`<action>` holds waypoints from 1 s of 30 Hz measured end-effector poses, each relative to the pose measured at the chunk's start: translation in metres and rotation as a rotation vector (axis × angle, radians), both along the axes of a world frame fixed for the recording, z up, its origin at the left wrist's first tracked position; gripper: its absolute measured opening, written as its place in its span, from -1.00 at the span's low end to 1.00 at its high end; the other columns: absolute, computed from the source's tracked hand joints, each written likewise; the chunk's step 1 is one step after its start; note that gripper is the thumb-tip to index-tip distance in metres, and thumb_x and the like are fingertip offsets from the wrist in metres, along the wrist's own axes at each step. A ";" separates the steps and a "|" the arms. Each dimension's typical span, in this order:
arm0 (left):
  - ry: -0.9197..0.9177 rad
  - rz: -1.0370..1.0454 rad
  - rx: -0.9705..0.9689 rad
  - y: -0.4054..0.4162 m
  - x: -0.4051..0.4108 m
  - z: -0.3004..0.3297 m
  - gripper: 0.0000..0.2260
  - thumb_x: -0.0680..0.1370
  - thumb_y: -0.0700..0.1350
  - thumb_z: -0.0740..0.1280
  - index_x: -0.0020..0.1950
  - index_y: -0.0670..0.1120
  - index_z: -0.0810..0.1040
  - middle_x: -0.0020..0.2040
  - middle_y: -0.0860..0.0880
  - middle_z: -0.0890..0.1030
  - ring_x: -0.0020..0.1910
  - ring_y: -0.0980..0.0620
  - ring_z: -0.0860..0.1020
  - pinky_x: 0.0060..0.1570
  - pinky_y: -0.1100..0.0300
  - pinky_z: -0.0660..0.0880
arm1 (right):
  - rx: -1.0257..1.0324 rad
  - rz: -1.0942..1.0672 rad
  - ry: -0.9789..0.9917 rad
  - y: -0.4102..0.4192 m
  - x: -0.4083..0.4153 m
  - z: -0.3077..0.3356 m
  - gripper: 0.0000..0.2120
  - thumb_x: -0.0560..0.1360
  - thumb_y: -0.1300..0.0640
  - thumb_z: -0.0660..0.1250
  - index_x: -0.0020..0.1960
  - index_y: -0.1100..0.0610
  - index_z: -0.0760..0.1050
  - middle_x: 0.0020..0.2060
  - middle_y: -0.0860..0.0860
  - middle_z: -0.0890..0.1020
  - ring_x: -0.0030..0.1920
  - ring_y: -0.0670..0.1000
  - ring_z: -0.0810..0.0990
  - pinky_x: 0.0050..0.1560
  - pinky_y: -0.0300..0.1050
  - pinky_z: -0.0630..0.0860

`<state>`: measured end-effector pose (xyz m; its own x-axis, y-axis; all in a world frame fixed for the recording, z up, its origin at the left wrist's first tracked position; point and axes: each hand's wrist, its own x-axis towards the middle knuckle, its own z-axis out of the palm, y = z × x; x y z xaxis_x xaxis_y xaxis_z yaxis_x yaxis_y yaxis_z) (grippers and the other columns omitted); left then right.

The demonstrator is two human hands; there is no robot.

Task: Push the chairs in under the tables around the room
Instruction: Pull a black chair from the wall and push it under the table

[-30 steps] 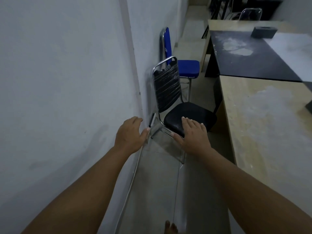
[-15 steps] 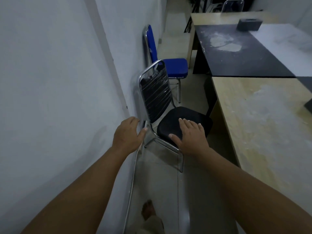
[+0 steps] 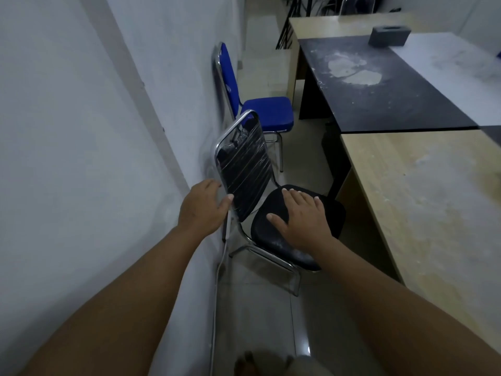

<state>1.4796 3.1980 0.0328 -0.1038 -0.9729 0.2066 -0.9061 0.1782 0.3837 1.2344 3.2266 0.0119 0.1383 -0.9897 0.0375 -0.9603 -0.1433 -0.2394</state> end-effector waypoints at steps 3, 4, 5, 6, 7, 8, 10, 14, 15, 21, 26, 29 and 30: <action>0.051 -0.017 0.027 -0.030 -0.003 -0.006 -0.65 0.62 0.01 0.22 0.31 -0.18 0.48 0.25 -0.14 0.53 0.23 -0.11 0.46 0.18 0.07 0.39 | 0.010 -0.012 0.008 -0.024 -0.005 -0.002 -0.27 0.56 -0.36 -0.01 0.57 0.06 0.06 0.54 0.04 0.20 0.53 0.09 0.10 0.51 0.21 -0.01; 0.065 -0.015 0.037 -0.041 -0.005 -0.009 -0.66 0.63 -0.01 0.21 0.31 -0.18 0.48 0.25 -0.14 0.52 0.23 -0.11 0.45 0.18 0.07 0.39 | 0.013 -0.017 0.012 -0.033 -0.008 -0.003 -0.26 0.56 -0.36 -0.01 0.57 0.07 0.06 0.54 0.05 0.20 0.53 0.09 0.10 0.51 0.21 -0.01; 0.075 -0.009 0.046 -0.052 -0.007 -0.011 -0.66 0.63 -0.02 0.20 0.31 -0.18 0.48 0.25 -0.14 0.52 0.23 -0.11 0.46 0.17 0.08 0.39 | 0.013 -0.019 0.014 -0.042 -0.010 -0.004 -0.26 0.56 -0.36 -0.01 0.57 0.07 0.07 0.54 0.05 0.21 0.53 0.09 0.11 0.51 0.21 -0.01; 0.082 -0.002 0.052 -0.064 -0.009 -0.013 -0.67 0.64 -0.03 0.19 0.31 -0.18 0.48 0.25 -0.13 0.52 0.22 -0.11 0.46 0.16 0.07 0.39 | 0.009 -0.015 0.017 -0.050 -0.013 -0.005 -0.26 0.56 -0.36 -0.01 0.57 0.08 0.07 0.53 0.05 0.21 0.53 0.09 0.12 0.50 0.22 0.00; 0.088 0.006 0.063 -0.076 -0.010 -0.016 -0.67 0.64 -0.03 0.18 0.32 -0.18 0.48 0.25 -0.14 0.52 0.22 -0.12 0.46 0.16 0.06 0.40 | 0.010 -0.013 0.018 -0.059 -0.016 -0.007 -0.26 0.56 -0.36 0.00 0.57 0.08 0.08 0.53 0.05 0.22 0.52 0.09 0.13 0.50 0.21 0.00; 0.090 0.013 0.072 -0.085 -0.012 -0.018 -0.67 0.64 -0.04 0.18 0.32 -0.18 0.47 0.25 -0.14 0.52 0.22 -0.13 0.46 0.17 0.03 0.41 | 0.011 -0.011 0.016 -0.067 -0.018 -0.008 -0.26 0.56 -0.36 0.00 0.57 0.08 0.09 0.53 0.05 0.23 0.52 0.09 0.13 0.50 0.21 0.01; 0.095 0.028 0.084 -0.109 -0.015 -0.022 -0.69 0.64 -0.06 0.17 0.30 -0.18 0.47 0.22 -0.14 0.52 0.19 -0.14 0.47 0.15 0.01 0.42 | 0.019 -0.012 0.012 -0.086 -0.025 -0.012 -0.27 0.56 -0.36 0.01 0.56 0.08 0.09 0.52 0.06 0.24 0.51 0.09 0.15 0.50 0.21 0.02; 0.114 0.071 0.078 -0.153 -0.021 -0.024 -0.75 0.63 -0.10 0.19 0.25 -0.18 0.47 0.13 -0.14 0.53 0.10 -0.13 0.48 0.06 0.01 0.42 | 0.031 -0.015 0.009 -0.124 -0.035 -0.017 -0.26 0.56 -0.36 0.00 0.56 0.08 0.08 0.51 0.06 0.26 0.50 0.10 0.17 0.50 0.22 0.04; 0.104 0.072 0.079 -0.165 -0.023 -0.025 -0.75 0.62 -0.10 0.19 0.24 -0.17 0.46 0.13 -0.14 0.52 0.11 -0.12 0.48 0.06 0.01 0.43 | 0.038 -0.017 0.007 -0.134 -0.038 -0.019 -0.27 0.56 -0.35 0.01 0.56 0.08 0.08 0.51 0.06 0.26 0.50 0.10 0.17 0.50 0.22 0.04; 0.007 0.079 0.119 -0.212 -0.022 -0.039 -0.67 0.59 -0.13 0.24 0.32 -0.21 0.33 0.25 -0.21 0.40 0.20 -0.21 0.40 0.11 -0.09 0.40 | 0.078 -0.040 -0.008 -0.168 -0.053 -0.036 -0.26 0.55 -0.36 -0.01 0.57 0.08 0.08 0.51 0.06 0.26 0.51 0.10 0.16 0.50 0.23 0.04; 0.067 0.157 0.181 -0.233 -0.022 -0.055 -0.51 0.59 -0.07 0.25 0.44 -0.20 0.18 0.34 -0.23 0.30 0.25 -0.26 0.39 0.16 -0.20 0.45 | 0.114 -0.047 -0.008 -0.180 -0.062 -0.048 -0.28 0.56 -0.35 0.01 0.56 0.07 0.09 0.52 0.07 0.25 0.51 0.10 0.16 0.50 0.23 0.04; 0.110 0.244 0.221 -0.238 -0.023 -0.060 -0.46 0.61 -0.08 0.22 0.50 -0.22 0.08 0.35 -0.31 0.30 0.26 -0.31 0.39 0.20 -0.19 0.43 | 0.121 -0.052 -0.014 -0.181 -0.065 -0.052 -0.29 0.57 -0.34 0.02 0.56 0.08 0.09 0.52 0.07 0.25 0.51 0.10 0.16 0.50 0.22 0.03; 0.102 0.260 0.221 -0.239 -0.024 -0.061 -0.45 0.61 -0.09 0.21 0.51 -0.22 0.07 0.34 -0.34 0.30 0.25 -0.33 0.39 0.20 -0.19 0.43 | 0.127 -0.054 -0.013 -0.181 -0.065 -0.052 -0.29 0.57 -0.33 0.02 0.56 0.08 0.09 0.52 0.07 0.24 0.51 0.10 0.15 0.50 0.22 0.02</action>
